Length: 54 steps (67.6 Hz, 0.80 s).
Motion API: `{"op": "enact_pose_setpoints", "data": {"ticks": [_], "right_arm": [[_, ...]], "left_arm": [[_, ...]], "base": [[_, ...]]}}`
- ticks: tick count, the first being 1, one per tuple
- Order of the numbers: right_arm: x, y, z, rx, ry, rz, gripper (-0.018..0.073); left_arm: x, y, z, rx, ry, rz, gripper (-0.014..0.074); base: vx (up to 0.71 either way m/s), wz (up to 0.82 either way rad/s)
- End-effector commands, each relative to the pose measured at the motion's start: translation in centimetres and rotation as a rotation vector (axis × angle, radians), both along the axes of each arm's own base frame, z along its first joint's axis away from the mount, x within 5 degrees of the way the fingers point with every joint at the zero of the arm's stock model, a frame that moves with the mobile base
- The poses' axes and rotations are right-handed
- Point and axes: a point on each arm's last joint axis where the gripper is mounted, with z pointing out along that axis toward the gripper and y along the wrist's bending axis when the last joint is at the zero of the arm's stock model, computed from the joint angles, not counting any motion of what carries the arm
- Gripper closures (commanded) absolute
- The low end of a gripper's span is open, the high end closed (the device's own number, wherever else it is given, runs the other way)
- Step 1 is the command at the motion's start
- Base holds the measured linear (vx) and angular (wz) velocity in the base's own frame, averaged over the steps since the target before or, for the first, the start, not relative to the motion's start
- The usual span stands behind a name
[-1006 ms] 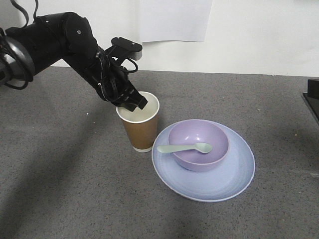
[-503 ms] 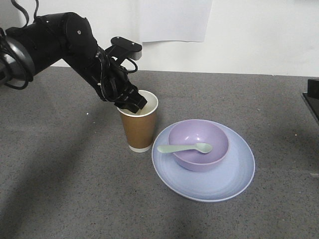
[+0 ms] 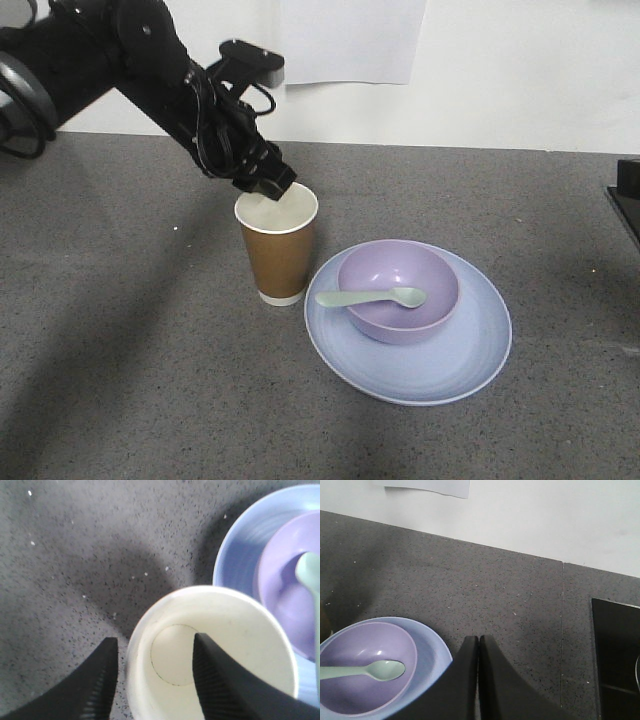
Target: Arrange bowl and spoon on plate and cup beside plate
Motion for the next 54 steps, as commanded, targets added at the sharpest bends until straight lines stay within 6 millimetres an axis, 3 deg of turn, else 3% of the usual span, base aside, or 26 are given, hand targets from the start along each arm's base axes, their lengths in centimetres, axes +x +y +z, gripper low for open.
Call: {"op": "enact_pose_setpoints", "data": {"ticks": [1, 14, 26, 41, 54], "right_arm": [[0.0, 0.0, 1.5, 0.004, -0.096, 0.008, 0.0562], [0.0, -0.1, 1.6, -0.015, -0.112, 0.010, 0.0562], [0.2, 0.0, 2.1, -0.010, -0.169, 0.017, 0.0562], [0.4, 0.1, 2.7, 0.002, -0.236, 0.028, 0.0562], [0.4, 0.3, 3.0, 0.047, -0.271, 0.034, 0.0562]], "left_arm": [[-1.8, 0.4, 5.9, -0.091, -0.162, 0.006, 0.0268], [-3.8, 1.8, 11.1, -0.099, -0.337, 0.023, 0.0379], [-6.1, 3.4, 15.2, -0.101, -0.504, 0.050, 0.0605], [-7.9, 4.2, 17.8, -0.159, -0.616, 0.067, 0.0604], [-7.9, 4.2, 17.9, -0.166, -0.624, 0.069, 0.0604]], "base": [[0.00, 0.00], [0.00, 0.00], [0.00, 0.00], [0.00, 0.00], [0.00, 0.00]]}}
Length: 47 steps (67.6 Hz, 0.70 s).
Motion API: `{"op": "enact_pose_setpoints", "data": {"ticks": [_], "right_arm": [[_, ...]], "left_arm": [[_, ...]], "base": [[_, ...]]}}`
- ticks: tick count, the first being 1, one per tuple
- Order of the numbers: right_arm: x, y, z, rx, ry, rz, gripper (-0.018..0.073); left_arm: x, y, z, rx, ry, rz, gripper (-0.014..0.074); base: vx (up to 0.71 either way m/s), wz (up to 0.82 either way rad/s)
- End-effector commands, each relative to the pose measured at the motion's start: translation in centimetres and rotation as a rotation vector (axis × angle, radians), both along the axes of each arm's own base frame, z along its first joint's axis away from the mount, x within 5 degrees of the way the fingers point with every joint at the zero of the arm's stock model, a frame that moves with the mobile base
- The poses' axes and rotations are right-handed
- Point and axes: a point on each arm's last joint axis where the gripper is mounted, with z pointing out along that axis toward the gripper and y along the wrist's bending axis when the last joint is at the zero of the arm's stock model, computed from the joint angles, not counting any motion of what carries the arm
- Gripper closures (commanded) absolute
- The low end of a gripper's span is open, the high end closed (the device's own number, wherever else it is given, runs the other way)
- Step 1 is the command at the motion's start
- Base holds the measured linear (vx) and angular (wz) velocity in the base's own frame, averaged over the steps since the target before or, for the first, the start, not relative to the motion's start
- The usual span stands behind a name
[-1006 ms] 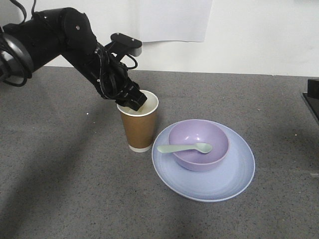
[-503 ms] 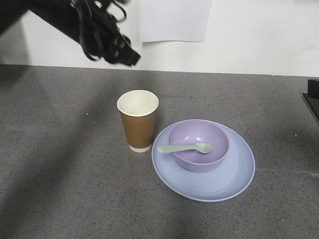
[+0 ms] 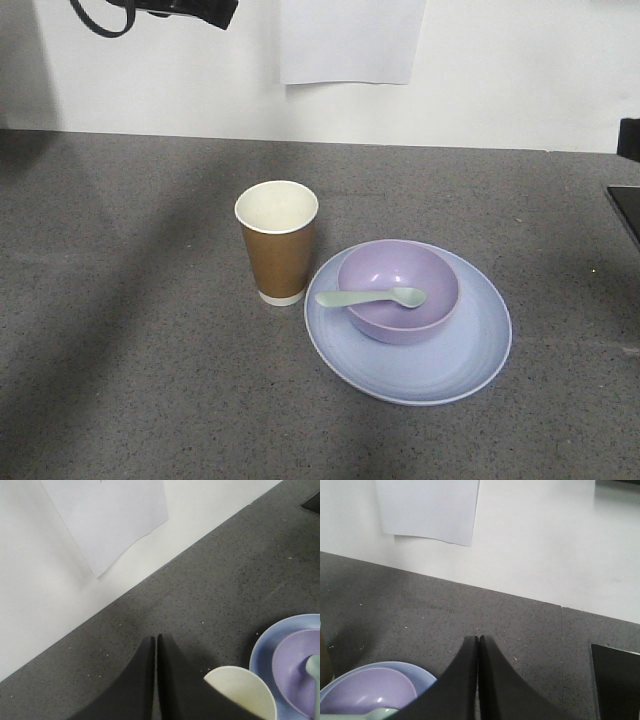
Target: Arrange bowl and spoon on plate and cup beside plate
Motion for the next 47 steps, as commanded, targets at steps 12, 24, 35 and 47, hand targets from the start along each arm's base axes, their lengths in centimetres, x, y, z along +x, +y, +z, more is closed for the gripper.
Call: {"op": "enact_pose_setpoints", "data": {"ticks": [12, 24, 35, 47], "right_arm": [[-0.13, 0.16, 1.73, 0.040, -0.111, 0.017, 0.0562], [-0.13, 0.16, 1.73, 0.041, -0.111, 0.018, 0.0562], [-0.13, 0.16, 1.73, 0.041, -0.111, 0.018, 0.0562], [-0.13, 0.16, 1.73, 0.041, -0.111, 0.018, 0.0562]], "left_arm": [[-1.65, 0.47, 3.04, -0.074, -0.127, 0.001, 0.0603], [-1.65, 0.47, 3.04, -0.074, -0.127, 0.001, 0.0603], [-1.65, 0.47, 3.04, -0.074, -0.127, 0.001, 0.0603], [-1.48, 0.47, 2.85, -0.061, -0.124, 0.005, 0.0604]], "base": [[0.00, 0.00], [0.00, 0.00], [0.00, 0.00], [0.00, 0.00]]}}
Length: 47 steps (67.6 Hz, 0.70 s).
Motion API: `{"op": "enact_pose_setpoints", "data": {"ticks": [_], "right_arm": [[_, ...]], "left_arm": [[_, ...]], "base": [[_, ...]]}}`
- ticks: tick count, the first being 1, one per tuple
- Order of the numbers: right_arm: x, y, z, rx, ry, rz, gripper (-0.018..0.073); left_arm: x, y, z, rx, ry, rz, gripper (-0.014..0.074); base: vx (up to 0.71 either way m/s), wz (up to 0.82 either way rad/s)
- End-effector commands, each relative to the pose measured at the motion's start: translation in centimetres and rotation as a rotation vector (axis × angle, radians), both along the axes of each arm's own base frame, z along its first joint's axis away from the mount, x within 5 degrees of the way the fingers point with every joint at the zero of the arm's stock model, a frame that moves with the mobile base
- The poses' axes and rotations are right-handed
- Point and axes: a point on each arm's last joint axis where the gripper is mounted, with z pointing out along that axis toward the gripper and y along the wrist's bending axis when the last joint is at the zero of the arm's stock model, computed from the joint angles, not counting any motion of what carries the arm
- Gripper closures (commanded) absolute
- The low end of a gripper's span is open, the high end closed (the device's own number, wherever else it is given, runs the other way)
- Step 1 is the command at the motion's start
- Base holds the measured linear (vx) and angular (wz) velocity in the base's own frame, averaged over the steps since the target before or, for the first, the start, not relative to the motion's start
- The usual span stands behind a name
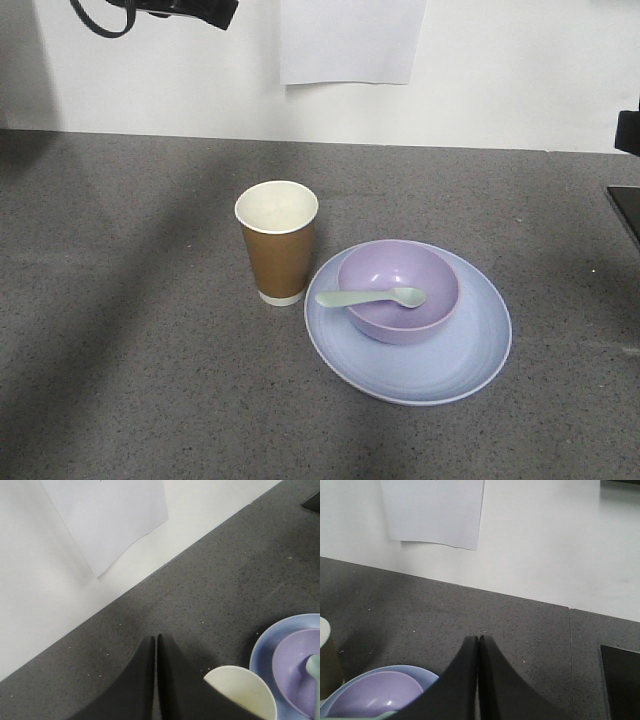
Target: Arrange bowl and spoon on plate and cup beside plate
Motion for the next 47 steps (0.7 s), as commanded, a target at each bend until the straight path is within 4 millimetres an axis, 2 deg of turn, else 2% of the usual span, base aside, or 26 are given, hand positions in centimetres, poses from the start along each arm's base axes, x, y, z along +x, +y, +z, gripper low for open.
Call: {"op": "enact_pose_setpoints", "data": {"ticks": [1, 13, 21, 28, 34, 39, 47], "right_arm": [[-0.1, 0.0, 1.7, 0.011, -0.112, 0.008, 0.0562], [-0.1, 0.0, 1.7, 0.011, -0.112, 0.008, 0.0562], [-0.1, 0.0, 1.7, 0.011, -0.112, 0.008, 0.0562], [-0.1, 0.0, 1.7, 0.011, -0.112, 0.008, 0.0562], [-0.1, 0.0, 1.7, 0.011, -0.112, 0.008, 0.0562], [-0.1, 0.0, 1.7, 0.011, -0.112, 0.008, 0.0562], [-0.1, 0.0, 1.7, 0.011, -0.112, 0.008, 0.0562]], "left_arm": [[-1.5, 0.5, 2.8, -0.056, -0.126, 0.008, 0.0604], [-3.0, 1.1, 3.4, -0.035, -0.095, 0.003, 0.0603], [-5.6, 1.9, 4.5, 0.009, -0.082, 0.028, 0.0603], [-8.5, 3.4, 6.1, -0.106, -0.135, 0.083, 0.0603], [-11.4, 4.7, 6.6, -0.183, -0.242, 0.090, 0.0603], [-13.3, 5.6, 5.9, -0.231, -0.327, 0.091, 0.0603], [-16.5, 7.1, 2.3, -0.326, -0.462, 0.099, 0.0603]], "base": [[0.00, 0.00], [0.00, 0.00], [0.00, 0.00], [0.00, 0.00], [0.00, 0.00], [0.00, 0.00], [0.00, 0.00]]}}
